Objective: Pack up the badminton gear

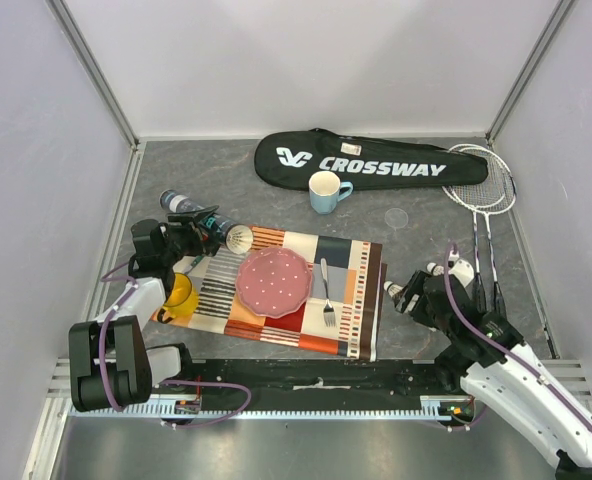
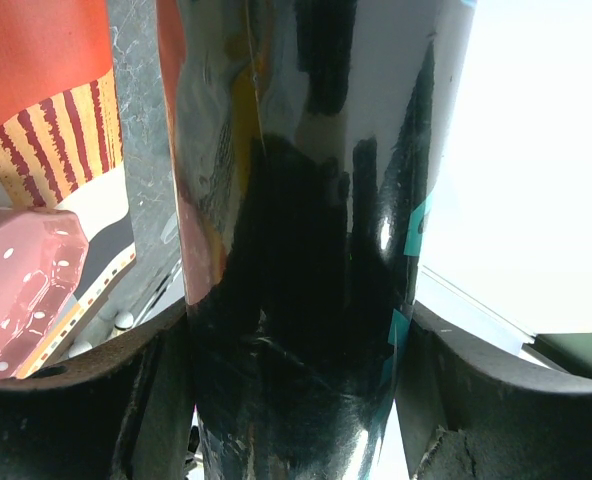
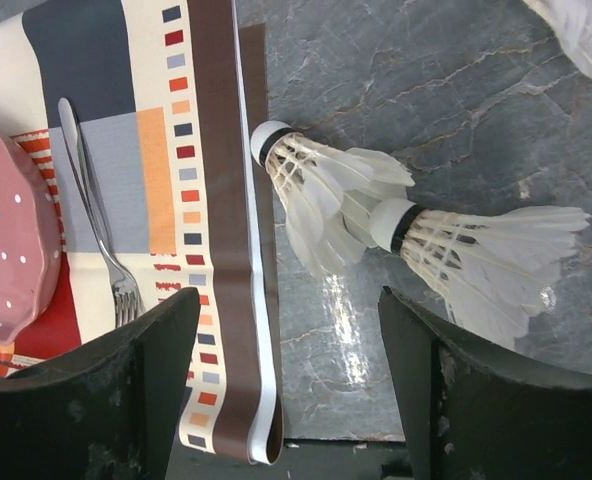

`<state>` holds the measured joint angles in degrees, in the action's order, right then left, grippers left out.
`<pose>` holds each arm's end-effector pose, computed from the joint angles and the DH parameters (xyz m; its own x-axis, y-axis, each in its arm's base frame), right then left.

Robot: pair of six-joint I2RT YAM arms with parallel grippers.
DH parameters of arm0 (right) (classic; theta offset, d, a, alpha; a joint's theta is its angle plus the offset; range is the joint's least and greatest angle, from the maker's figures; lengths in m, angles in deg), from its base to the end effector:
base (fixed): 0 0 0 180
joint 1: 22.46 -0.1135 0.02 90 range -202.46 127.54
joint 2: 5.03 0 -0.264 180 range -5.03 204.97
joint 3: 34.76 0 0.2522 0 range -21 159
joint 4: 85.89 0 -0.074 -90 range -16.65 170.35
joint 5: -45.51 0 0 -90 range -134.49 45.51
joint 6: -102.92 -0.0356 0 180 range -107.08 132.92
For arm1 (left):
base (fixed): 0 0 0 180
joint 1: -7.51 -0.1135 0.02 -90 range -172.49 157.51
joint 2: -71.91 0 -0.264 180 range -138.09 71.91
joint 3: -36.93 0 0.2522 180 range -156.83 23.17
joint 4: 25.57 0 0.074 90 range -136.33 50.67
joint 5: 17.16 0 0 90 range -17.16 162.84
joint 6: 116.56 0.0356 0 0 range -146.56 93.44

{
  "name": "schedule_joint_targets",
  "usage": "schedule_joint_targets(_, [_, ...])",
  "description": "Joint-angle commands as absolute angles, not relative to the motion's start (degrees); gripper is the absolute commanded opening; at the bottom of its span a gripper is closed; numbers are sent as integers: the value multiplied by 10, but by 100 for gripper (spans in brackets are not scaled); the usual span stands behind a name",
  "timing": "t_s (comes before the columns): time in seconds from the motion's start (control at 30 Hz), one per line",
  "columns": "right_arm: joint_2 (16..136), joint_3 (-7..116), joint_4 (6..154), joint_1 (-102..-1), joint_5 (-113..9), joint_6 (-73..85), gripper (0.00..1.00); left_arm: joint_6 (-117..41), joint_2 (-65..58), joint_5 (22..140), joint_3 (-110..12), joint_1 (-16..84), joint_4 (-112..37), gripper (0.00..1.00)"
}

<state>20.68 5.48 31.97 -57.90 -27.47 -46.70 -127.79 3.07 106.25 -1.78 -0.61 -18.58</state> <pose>0.0868 0.0490 0.2115 -0.6439 0.5542 -0.5275 0.3200 0.8213 0.4723 0.2386 0.0142 0.1923 -0.3002 -0.8699 0.3913 -0.4562 -0.2293 -0.8598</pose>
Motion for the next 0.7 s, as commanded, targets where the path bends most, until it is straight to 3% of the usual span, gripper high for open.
schedule_joint_targets(0.0, [205, 27, 429, -577, -269, -463, 76, -1279, 41, 1084, -22, -4, -164, 2])
schedule_joint_targets(0.3, [199, -73, 541, -571, -303, -463, 63, -1272, 49, 1080, -27, -4, -176, 2])
schedule_joint_targets(0.4, [181, -90, 568, -570, -288, -454, 55, -1272, 48, 1083, -26, -3, -179, 2])
schedule_joint_targets(0.67, [188, -133, 662, -568, -253, -432, 44, -1272, 51, 1084, -25, -3, -178, 2])
